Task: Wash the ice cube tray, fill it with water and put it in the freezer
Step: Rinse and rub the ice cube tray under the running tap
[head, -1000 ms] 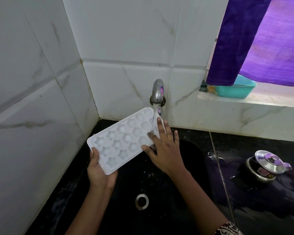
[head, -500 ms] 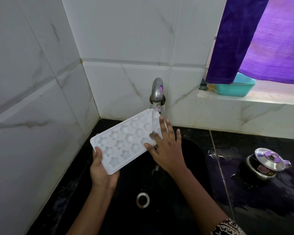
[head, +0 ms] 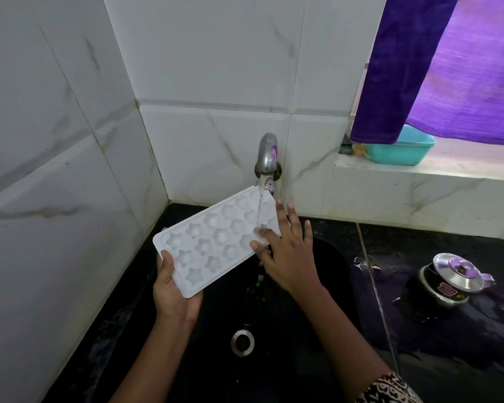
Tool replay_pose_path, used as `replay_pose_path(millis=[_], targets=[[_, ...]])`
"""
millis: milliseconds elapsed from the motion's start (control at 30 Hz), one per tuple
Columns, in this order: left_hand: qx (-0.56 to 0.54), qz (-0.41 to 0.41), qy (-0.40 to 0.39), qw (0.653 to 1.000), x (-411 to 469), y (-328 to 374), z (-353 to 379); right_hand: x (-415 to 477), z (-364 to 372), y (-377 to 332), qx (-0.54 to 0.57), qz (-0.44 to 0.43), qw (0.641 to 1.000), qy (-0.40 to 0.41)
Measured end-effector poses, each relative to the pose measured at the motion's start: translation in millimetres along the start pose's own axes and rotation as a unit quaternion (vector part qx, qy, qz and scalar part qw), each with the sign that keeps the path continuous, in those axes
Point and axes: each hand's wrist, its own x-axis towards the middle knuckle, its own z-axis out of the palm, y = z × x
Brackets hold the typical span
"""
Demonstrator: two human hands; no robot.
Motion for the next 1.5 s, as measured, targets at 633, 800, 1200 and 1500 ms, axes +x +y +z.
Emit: replay_pose_path(millis=[633,800,1200,1500], targets=[[-0.005,-0.005,0.001,1.0,3.6,-0.9,-3.5,-0.9,1.6,-8.6,0.006,-0.01,1.0,0.001],[-0.004,0.002,-0.01,1.0,4.8,0.7,-12.0,-3.8,-1.7,8.0,0.024,-0.016,0.999,-0.028],[-0.019,-0.02,-0.035,0.999,3.1,-9.4,-11.9,-18.4,-13.7,4.6,0.035,0.021,0.999,0.023],[-0.002,-0.118,-0.054,0.992,-5.2,-40.1,-8.8,-33.0,-15.7,10.3,0.042,0.029,0.998,0.043]])
